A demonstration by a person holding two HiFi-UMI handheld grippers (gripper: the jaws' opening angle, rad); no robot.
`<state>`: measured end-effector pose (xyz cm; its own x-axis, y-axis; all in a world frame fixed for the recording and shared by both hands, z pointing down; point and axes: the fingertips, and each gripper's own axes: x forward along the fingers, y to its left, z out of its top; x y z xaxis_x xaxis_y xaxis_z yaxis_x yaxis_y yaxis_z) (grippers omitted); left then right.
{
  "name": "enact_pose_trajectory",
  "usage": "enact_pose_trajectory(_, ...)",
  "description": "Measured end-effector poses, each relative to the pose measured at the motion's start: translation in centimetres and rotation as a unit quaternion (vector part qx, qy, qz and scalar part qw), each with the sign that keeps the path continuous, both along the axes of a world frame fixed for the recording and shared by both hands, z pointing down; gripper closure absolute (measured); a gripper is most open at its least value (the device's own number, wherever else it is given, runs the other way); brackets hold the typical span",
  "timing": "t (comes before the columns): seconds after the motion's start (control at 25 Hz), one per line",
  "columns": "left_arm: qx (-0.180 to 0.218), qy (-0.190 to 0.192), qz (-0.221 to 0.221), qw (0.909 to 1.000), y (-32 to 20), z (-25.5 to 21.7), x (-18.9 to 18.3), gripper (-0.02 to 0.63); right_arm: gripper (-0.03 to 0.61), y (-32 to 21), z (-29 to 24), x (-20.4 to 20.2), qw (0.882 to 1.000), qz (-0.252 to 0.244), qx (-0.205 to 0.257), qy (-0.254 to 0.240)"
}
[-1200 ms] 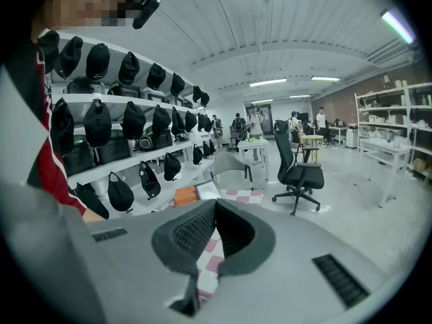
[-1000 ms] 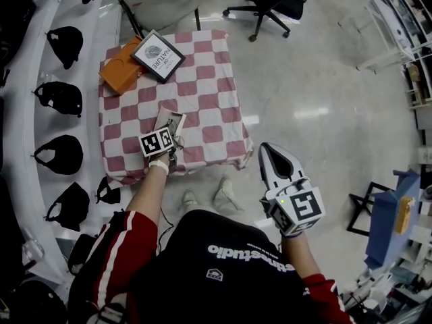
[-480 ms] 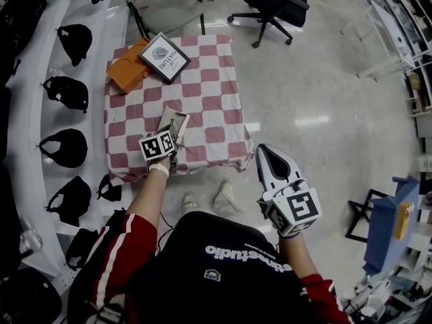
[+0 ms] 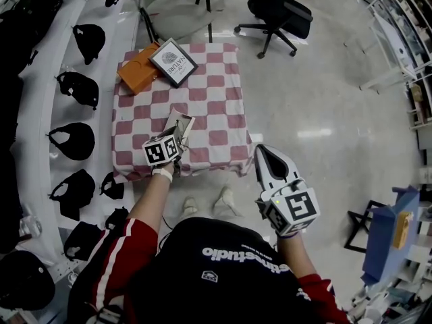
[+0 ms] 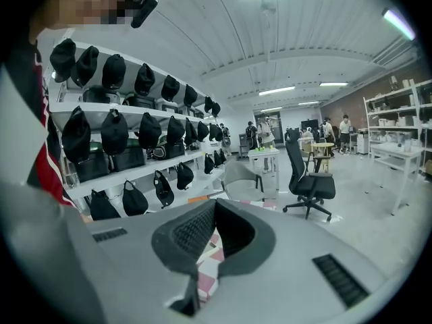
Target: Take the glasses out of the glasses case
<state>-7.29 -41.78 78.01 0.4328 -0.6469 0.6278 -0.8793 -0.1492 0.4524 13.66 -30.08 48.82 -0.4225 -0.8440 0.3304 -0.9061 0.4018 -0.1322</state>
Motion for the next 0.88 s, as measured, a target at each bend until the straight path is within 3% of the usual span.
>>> enact_pose_trajectory(0.52,0.056,0.066,-0.011,0.9962,3.2,-6.4,-0.5,0.591,0.581,-0.1,-2.5,-1.2,0.999,-0.019,0.029,0.003)
enact_pose_trajectory(0.88,0.135,0.069,0.009,0.9884,4.3,-13.8,-2.0,0.591,0.581,0.9,-5.4,-2.2,0.998,-0.021,0.061,0.001)
